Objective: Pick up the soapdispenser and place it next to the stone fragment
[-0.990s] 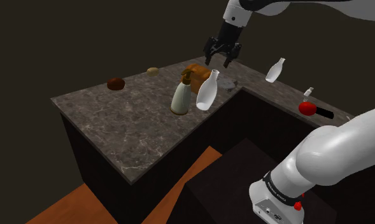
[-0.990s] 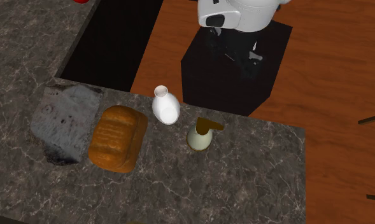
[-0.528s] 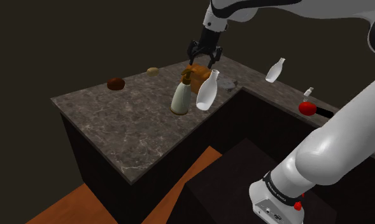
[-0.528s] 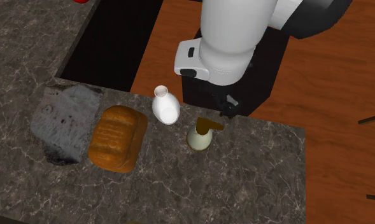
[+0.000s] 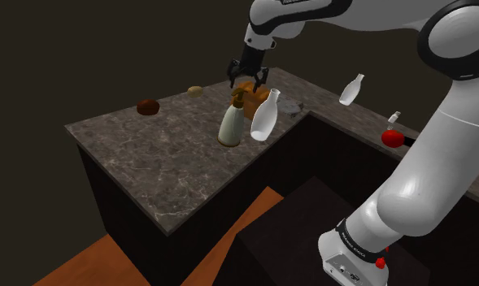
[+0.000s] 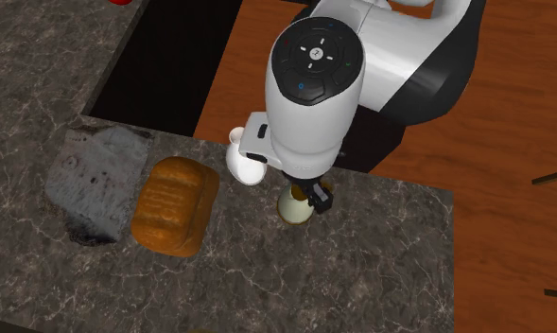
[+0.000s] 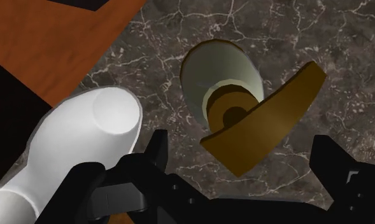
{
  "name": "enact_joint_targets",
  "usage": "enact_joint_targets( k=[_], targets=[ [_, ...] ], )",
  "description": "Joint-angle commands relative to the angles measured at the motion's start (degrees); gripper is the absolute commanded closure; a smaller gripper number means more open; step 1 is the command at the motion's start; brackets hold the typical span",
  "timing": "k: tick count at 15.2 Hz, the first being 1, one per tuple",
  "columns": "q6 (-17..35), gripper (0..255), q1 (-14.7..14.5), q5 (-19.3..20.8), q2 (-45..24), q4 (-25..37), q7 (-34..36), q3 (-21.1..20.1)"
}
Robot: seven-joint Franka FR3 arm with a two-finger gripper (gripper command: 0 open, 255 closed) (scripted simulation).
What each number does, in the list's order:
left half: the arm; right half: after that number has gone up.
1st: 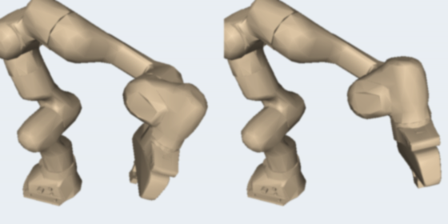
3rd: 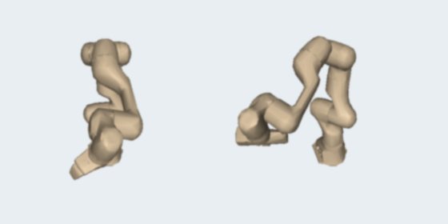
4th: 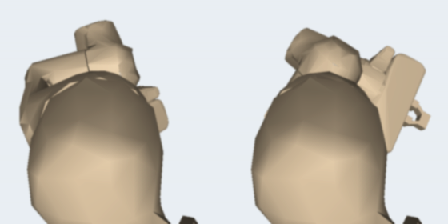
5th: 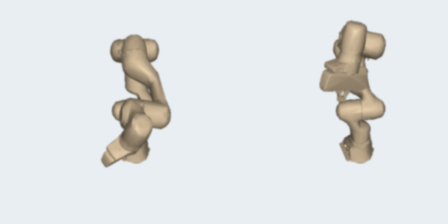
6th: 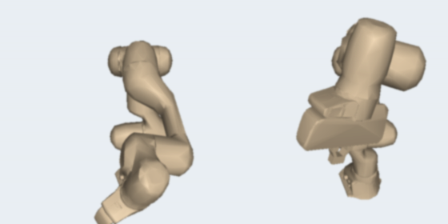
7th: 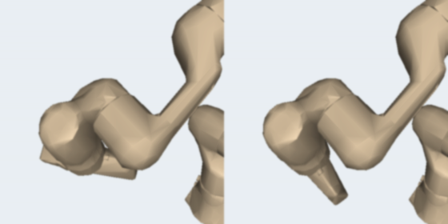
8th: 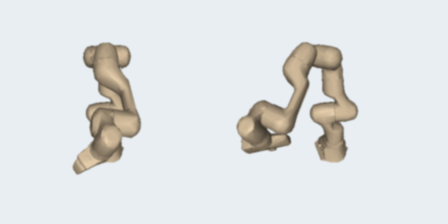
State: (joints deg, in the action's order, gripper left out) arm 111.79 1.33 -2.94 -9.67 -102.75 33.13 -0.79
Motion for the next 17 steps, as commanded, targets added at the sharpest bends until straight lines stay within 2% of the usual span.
enact_joint_targets(
  k=[1, 4, 12, 13, 17],
  targets=[
    [1.43, 0, -0.05, -0.02, -0.55, -0.87, 0.08, -0.03],
    [3.99, 0, -0.12, -0.06, -1.28, -2.7, 0.06, -0.08],
    [3.98, 0, -0.12, -0.06, -1.28, -2.68, 0.05, -0.08],
    [3.98, 255, -0.12, -0.06, -1.28, -2.68, 0.05, -0.08],
    [3.99, 255, -0.12, -0.06, -1.27, -2.71, 0.05, -0.08]
  ],
)
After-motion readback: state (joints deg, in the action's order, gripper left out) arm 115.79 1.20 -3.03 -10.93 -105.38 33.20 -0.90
